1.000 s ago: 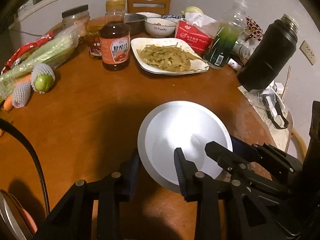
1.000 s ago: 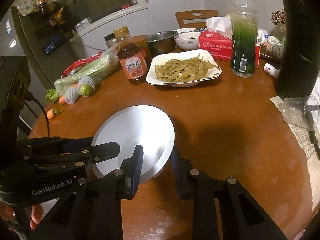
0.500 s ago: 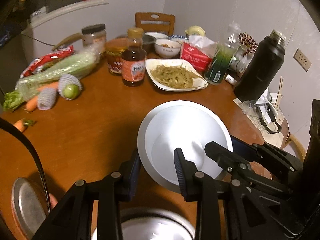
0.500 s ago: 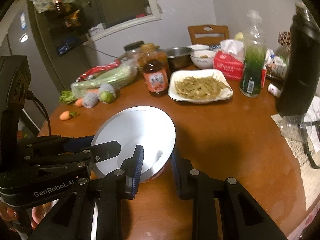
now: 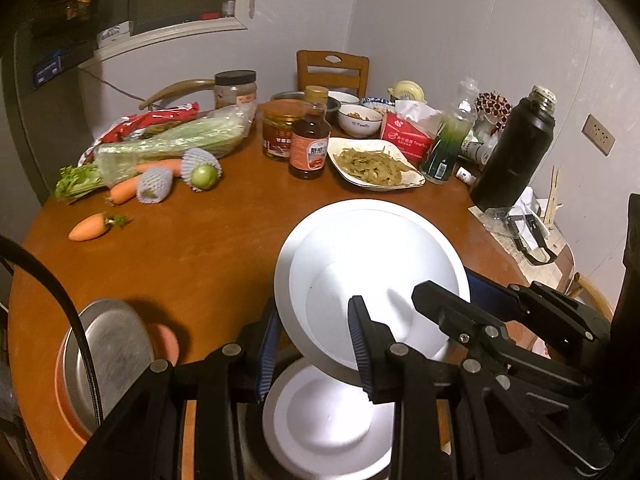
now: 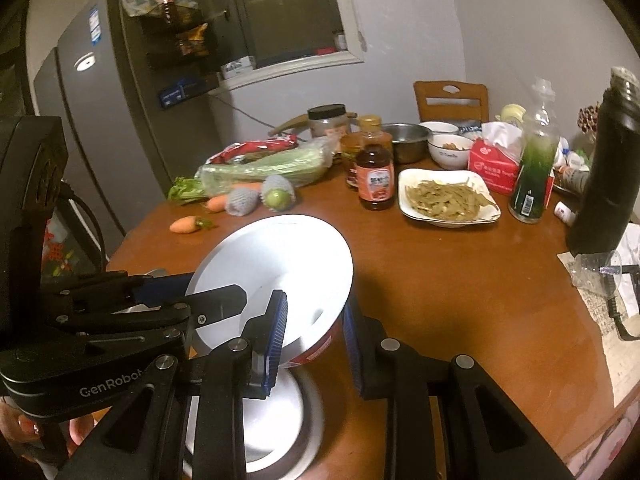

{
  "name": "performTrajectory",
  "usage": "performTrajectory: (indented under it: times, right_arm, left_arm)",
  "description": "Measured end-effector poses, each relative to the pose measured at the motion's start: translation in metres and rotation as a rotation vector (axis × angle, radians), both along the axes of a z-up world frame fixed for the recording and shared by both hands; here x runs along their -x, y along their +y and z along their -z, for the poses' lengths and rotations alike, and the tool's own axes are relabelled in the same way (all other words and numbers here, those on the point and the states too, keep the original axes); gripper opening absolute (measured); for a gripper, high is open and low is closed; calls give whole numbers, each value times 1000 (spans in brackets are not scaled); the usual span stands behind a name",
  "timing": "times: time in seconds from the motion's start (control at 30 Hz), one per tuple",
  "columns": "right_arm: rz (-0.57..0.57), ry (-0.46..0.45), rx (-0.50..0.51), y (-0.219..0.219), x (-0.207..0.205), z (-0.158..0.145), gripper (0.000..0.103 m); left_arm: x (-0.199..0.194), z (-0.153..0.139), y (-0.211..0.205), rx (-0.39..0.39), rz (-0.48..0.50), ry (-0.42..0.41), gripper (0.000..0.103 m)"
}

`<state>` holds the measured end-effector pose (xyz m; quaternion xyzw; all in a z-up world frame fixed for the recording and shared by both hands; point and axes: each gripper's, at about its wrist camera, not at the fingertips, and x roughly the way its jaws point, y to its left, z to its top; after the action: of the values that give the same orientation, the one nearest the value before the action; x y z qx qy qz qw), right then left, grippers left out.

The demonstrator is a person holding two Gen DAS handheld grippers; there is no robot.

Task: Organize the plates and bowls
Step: 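Lower the second red bowl into the first and open the right tool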

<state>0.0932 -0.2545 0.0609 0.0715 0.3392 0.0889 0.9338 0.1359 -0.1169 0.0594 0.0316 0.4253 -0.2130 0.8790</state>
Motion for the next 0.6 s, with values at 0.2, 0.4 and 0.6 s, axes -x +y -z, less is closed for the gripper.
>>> performTrajectory:
  times: [0.2,0.4,0.6]
  right_arm:
    - [-20,-18,17,18,19,-5,30]
    - [-40,-14,26,31,34,-1,30]
    - [-54,2,31,38,49,9,30]
  left_arm:
    - [19,-2,15,-1,-12,-16,33]
    - [34,4,25,-7,-23,-11,33]
    - [47,22,28,-24,-27,15,33]
